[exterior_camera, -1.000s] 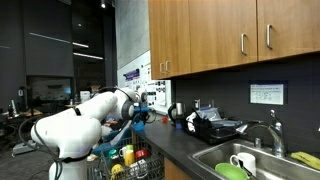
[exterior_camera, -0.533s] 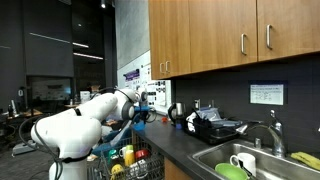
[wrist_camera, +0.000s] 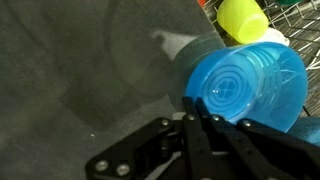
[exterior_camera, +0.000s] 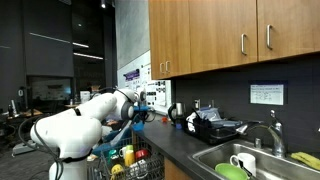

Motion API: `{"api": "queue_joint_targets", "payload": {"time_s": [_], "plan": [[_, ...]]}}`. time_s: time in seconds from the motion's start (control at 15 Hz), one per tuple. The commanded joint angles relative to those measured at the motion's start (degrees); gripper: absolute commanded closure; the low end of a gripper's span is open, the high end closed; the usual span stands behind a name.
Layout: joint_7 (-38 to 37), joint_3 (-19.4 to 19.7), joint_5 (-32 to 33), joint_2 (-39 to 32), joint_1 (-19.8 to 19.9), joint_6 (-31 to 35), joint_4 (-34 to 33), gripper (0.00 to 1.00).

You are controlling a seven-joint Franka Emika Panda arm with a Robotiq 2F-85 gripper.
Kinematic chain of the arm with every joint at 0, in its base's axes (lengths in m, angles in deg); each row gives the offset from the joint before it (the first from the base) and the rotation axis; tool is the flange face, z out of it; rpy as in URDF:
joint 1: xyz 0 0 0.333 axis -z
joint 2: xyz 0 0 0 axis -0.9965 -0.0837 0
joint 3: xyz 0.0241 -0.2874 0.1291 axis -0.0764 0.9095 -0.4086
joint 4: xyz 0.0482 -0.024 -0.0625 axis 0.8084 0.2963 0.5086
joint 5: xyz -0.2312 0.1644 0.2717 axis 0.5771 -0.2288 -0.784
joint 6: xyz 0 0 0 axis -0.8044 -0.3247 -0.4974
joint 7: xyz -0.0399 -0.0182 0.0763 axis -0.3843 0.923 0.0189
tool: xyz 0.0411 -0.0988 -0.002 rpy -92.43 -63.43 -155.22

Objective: Put the blue bowl in the dish washer dish rack

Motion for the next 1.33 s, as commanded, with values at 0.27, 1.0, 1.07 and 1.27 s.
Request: {"api": "queue_joint_targets", "payload": {"time_s": [0.27, 1.0, 1.07, 1.27], "plan": [[-0.5, 0.9, -1.9, 1.8, -1.2, -4.5, 0.9, 0.99], [-0.7, 0.2, -3.0, 3.2, -2.3, -16.8, 1.0, 0.99], [-0.6, 0.0, -3.5, 2.7, -2.6, -16.7, 0.6, 0.99], [-0.3, -0.4, -4.4, 0.8, -3.9, -17.2, -1.5, 0.99]]}}
